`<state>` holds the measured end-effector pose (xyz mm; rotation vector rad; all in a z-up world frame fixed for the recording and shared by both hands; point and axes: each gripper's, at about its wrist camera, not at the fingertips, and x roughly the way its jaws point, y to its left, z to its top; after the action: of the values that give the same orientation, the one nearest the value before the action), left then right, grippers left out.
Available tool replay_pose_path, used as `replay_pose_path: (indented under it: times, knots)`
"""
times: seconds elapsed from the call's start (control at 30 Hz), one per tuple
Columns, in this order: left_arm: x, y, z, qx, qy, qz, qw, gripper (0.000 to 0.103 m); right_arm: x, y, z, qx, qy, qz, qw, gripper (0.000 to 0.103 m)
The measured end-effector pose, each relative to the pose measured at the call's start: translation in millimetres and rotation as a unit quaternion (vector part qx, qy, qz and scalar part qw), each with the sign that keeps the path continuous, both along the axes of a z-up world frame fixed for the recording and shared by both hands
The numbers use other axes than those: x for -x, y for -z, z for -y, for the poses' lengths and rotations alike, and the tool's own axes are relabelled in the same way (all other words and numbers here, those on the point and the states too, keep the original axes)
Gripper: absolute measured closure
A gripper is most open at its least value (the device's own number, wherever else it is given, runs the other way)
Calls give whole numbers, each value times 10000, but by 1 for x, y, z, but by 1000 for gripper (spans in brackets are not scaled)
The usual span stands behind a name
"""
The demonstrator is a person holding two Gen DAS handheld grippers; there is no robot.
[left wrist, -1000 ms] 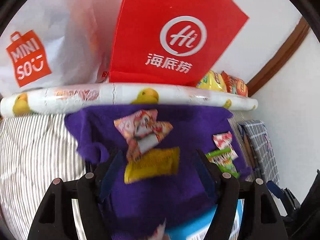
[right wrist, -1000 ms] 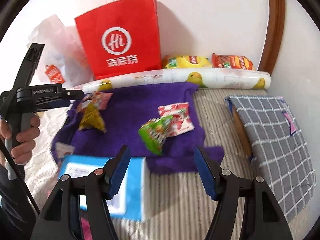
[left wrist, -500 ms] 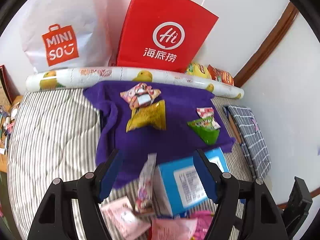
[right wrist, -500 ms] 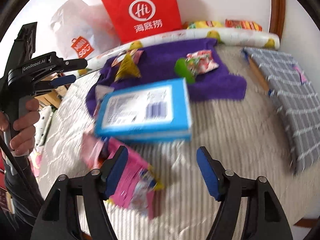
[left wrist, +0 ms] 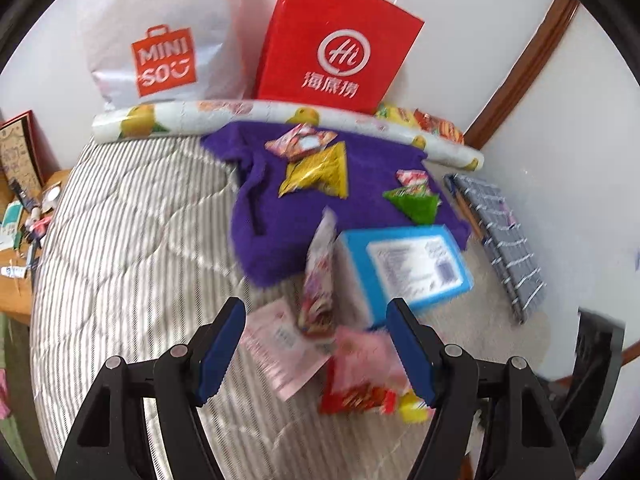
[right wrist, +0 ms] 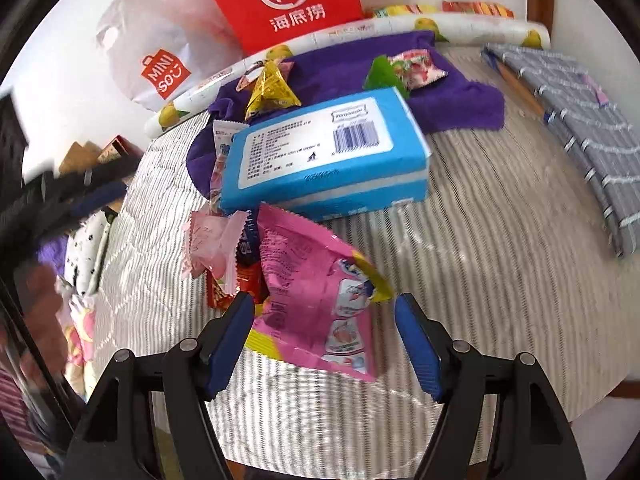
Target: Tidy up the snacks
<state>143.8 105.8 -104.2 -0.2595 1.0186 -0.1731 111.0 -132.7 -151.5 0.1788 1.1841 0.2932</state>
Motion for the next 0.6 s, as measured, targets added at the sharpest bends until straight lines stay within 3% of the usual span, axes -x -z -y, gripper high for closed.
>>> replay_pose_path:
  times: [0.3,0.4,0.6]
  knots:
    - [23,21,-26,-190,-183,-113,9996,32,-14,26,-16,295,212,-192,9992,31]
    - [24,32,-29,-184,-234,-222,9993,32,-20,36,-16,113,197,-295,9993,29]
    - [22,57,-30,-66,-300,-491,9983,32,-21,42,-14,58,129,-225,9996,37]
